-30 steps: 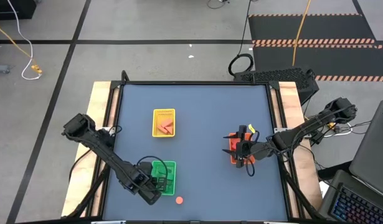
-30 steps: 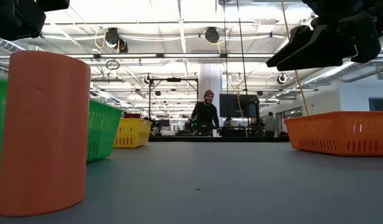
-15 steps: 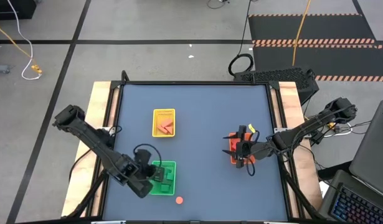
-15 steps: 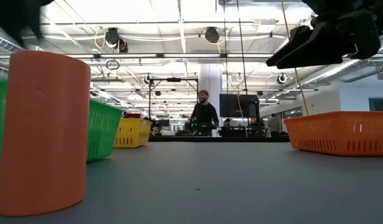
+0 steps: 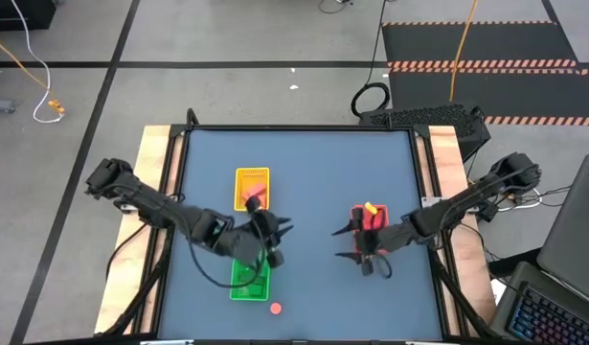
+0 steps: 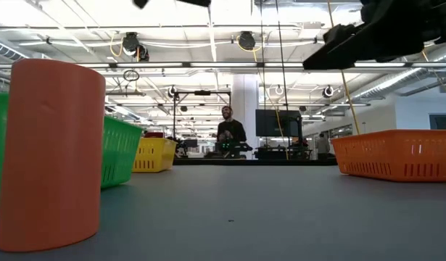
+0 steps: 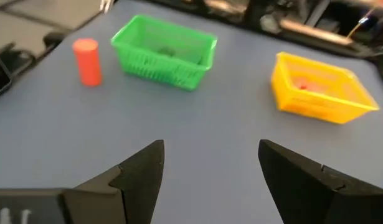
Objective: Sort & place blocks by color
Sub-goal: Put the orange block into the yellow bin
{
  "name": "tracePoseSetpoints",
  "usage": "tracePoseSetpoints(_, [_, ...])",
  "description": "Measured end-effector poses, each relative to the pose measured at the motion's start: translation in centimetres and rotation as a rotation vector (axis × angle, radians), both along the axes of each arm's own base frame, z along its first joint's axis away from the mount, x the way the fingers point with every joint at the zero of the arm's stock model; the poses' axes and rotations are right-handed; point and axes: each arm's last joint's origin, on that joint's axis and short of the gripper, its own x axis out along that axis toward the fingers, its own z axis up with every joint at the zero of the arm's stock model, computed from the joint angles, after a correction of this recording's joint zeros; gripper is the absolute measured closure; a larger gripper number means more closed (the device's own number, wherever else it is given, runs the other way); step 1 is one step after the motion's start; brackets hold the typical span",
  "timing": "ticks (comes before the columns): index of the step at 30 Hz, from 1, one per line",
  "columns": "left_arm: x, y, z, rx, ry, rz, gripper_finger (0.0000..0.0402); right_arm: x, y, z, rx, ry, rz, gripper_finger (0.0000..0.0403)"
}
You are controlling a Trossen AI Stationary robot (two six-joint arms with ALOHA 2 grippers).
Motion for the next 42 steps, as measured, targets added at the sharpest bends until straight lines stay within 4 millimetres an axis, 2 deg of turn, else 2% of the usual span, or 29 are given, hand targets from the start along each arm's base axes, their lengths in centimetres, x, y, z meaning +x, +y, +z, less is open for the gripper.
tracePoseSetpoints(4, [0.6,1.2,0.9,0.120,-0.010,-0.033,0.0314,2.2,2.2,0.3,-0.048,0.104,0.024,0.0149])
tracePoseSetpoints(9, [0.3,0.2,2.2,0.176,-0.084,-0.121,0.0314,4.9,5.1,1.1,-0.153,0.225,-0.013,0.0149])
tracePoseSetpoints(13, [-0.8,-1.2,1.8,0.182,-0.234,-0.263,0.0314,6.1,6.9,2.2,-0.095,0.230,-0.024,0.0149])
tracePoseSetpoints(16, [-2.7,-1.1,1.1,0.175,-0.357,-0.361,0.0314,6.3,8.2,3.1,-0.055,0.197,-0.010,0.0149])
tracePoseSetpoints(20, [-5.1,1.2,-0.4,0.146,-0.466,-0.440,0.0314,7.1,9.8,4.5,-0.093,0.128,-0.038,0.0149])
tracePoseSetpoints(24, [-7.5,4.0,-0.1,0.111,-0.529,-0.524,0.0314,9.3,11.0,5.3,-0.111,0.115,-0.047,0.0149])
tracePoseSetpoints(28, [-9.8,5.6,0.3,0.089,-0.565,-0.517,0.0314,11.9,11.9,3.9,-0.074,0.180,-0.054,0.0149])
tracePoseSetpoints(32, [-11.2,6.0,0.0,0.085,-0.591,-0.520,0.0314,13.6,12.9,1.7,-0.014,0.219,-0.041,0.0149])
tracePoseSetpoints(35, [-11.7,6.1,-0.3,0.081,-0.594,-0.524,0.0314,14.1,13.6,0.5,0.022,0.212,-0.049,0.0149])
tracePoseSetpoints(42, [-11.7,6.1,-0.3,0.066,-0.596,-0.523,0.0314,14.2,14.8,0.1,0.116,0.165,-0.053,0.0149])
